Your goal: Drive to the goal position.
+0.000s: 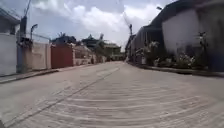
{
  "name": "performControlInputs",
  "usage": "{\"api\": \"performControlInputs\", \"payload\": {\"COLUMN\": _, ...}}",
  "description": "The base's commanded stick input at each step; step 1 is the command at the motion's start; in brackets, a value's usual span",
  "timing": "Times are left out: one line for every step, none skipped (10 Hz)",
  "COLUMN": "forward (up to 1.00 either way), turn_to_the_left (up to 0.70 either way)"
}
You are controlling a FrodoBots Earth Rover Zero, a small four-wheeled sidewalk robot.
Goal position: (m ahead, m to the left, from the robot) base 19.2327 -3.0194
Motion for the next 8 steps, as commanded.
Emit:
{"api": "performControlInputs", "payload": {"forward": 1.0, "turn_to_the_left": 0.0}}
{"api": "performControlInputs", "payload": {"forward": 1.0, "turn_to_the_left": 0.0}}
{"api": "performControlInputs", "payload": {"forward": 1.0, "turn_to_the_left": 0.0}}
{"api": "performControlInputs", "payload": {"forward": 1.0, "turn_to_the_left": 0.0}}
{"api": "performControlInputs", "payload": {"forward": 1.0, "turn_to_the_left": 0.0}}
{"api": "performControlInputs", "payload": {"forward": 1.0, "turn_to_the_left": 0.0}}
{"api": "performControlInputs", "payload": {"forward": 1.0, "turn_to_the_left": 0.0}}
{"api": "performControlInputs", "payload": {"forward": 1.0, "turn_to_the_left": 0.0}}
